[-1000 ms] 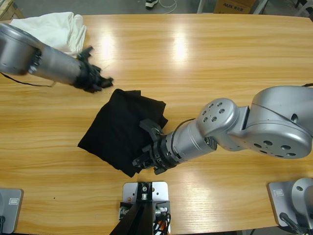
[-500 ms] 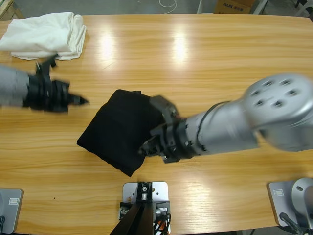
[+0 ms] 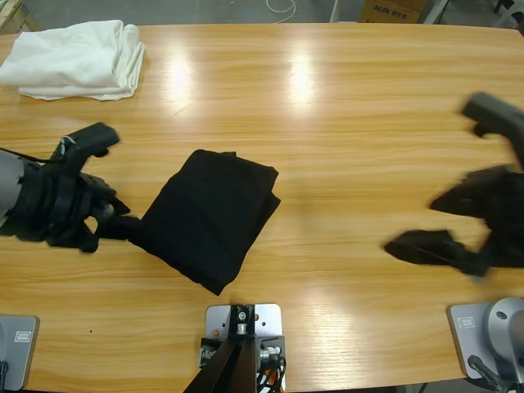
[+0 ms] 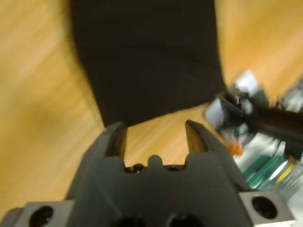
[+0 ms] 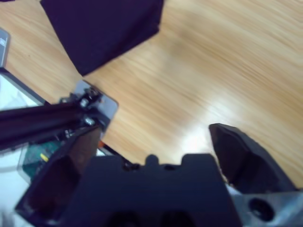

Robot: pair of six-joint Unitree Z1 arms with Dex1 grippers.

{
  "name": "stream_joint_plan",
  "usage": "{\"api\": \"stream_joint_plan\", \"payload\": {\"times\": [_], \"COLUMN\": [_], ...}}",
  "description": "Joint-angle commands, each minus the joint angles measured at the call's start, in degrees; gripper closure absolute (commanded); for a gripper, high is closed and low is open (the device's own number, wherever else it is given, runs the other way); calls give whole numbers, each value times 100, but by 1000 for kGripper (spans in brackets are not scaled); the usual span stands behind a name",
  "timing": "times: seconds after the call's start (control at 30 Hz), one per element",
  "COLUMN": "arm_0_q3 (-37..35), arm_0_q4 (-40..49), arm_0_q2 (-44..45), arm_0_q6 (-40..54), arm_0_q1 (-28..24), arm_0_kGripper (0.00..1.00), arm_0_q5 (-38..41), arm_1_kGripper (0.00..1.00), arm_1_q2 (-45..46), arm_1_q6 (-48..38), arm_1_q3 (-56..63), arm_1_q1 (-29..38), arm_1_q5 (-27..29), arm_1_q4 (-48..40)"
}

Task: Fold clothes

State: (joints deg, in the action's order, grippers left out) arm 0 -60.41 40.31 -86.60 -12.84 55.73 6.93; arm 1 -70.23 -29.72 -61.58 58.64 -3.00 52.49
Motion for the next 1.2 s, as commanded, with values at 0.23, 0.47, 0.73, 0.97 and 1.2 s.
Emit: {"api": "stream_joint_plan", "payload": {"times": [0.23, 0.47, 0.73, 0.97, 1.2], "arm_0_q3": [-2028, -2414, -2833, -2901, -2915], "arm_0_q4": [2071, 1969, 1914, 1905, 1765], "arm_0_q2": [-1685, -2209, -3009, -3374, -3594], "arm_0_q6": [2228, 795, 1909, 3314, 6561], "arm_0_q1": [435, 168, 175, 168, -224], "arm_0_kGripper": [9, 4, 2, 2, 0], "arm_0_q5": [-543, -793, -851, -1268, -503], "arm_1_kGripper": [0, 0, 0, 0, 0], "arm_1_q2": [1083, 299, 185, 88, -68], "arm_1_q6": [498, 68, -324, -231, 121], "arm_1_q3": [586, 607, 825, 846, 1025], "arm_1_q1": [-83, -169, -199, -468, -854], "arm_1_q5": [168, 499, 627, 634, 581], "arm_1_q4": [1136, 1118, 807, 573, 296]}}
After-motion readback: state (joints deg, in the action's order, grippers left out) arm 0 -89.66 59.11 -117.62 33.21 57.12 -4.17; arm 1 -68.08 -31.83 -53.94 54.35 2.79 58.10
